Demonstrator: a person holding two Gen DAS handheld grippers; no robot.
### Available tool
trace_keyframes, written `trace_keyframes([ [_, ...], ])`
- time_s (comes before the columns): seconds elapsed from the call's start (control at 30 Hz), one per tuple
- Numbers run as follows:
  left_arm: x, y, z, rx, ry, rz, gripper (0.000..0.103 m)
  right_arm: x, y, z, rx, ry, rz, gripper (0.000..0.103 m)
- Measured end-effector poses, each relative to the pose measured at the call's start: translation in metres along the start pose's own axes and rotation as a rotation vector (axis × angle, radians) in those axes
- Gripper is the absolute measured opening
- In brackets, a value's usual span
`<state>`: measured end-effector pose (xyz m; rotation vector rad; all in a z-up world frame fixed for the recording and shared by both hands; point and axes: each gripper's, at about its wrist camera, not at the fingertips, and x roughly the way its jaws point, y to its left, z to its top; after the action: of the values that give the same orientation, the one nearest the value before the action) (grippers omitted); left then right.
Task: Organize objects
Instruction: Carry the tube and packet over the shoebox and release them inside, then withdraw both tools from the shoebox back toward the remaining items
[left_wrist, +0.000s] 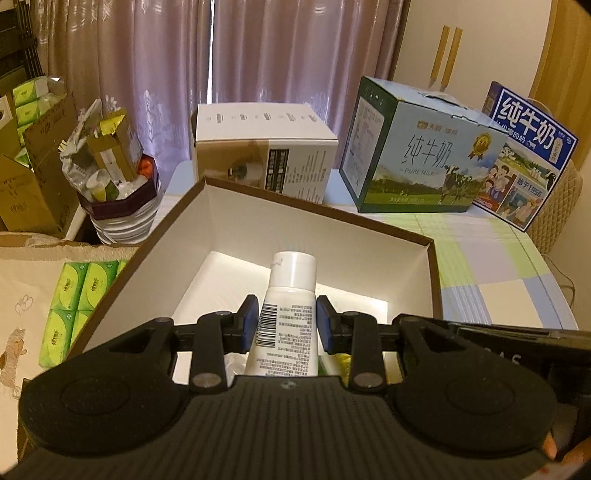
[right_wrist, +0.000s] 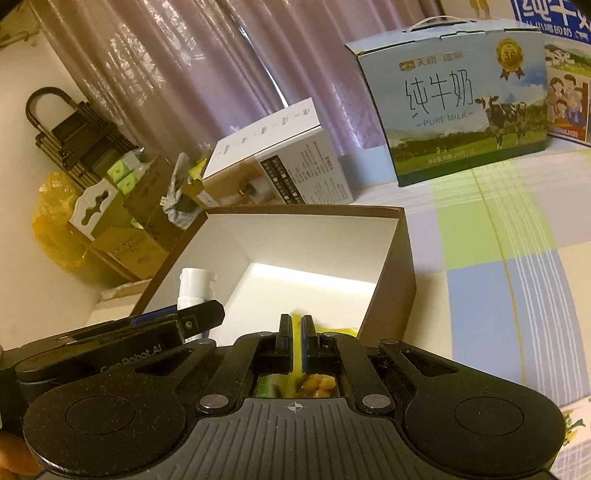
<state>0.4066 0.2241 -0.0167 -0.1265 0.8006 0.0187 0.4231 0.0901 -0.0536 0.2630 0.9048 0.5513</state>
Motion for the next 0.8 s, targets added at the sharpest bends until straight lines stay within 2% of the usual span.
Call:
trace_keyframes([
  [0.23, 0.016, 0.004, -0.001, -0.021, 0.034, -0.002, 0.029, 0.005, 0.003, -0.004, -0.051, 0.022, -0.022, 0.003],
  [0.37, 0.022, 0.006, -0.001, -0.028, 0.045, -0.016, 0.029, 0.007, 0.005, -0.005, -0.075, 0.028, -0.034, 0.014],
  [0.43, 0.021, 0.008, 0.0, -0.039, 0.042, -0.019, 0.036, 0.005, 0.007, -0.006, -0.088, 0.023, -0.032, 0.024],
  [0.5, 0.02, 0.009, 0.001, -0.039, 0.037, -0.019, 0.046, 0.001, 0.01, -0.007, -0.104, 0.012, -0.031, 0.039],
  [0.63, 0.016, 0.013, 0.0, -0.042, 0.038, -0.008, 0.054, -0.004, 0.017, -0.009, -0.152, 0.005, -0.024, 0.048],
  [0.7, 0.012, 0.016, -0.002, -0.049, 0.038, 0.005, 0.065, -0.007, 0.02, -0.01, -0.172, 0.005, -0.024, 0.051],
  [0.8, 0.005, 0.022, -0.004, -0.054, 0.036, 0.016, 0.066, -0.01, 0.023, -0.012, -0.192, 0.002, -0.024, 0.055],
])
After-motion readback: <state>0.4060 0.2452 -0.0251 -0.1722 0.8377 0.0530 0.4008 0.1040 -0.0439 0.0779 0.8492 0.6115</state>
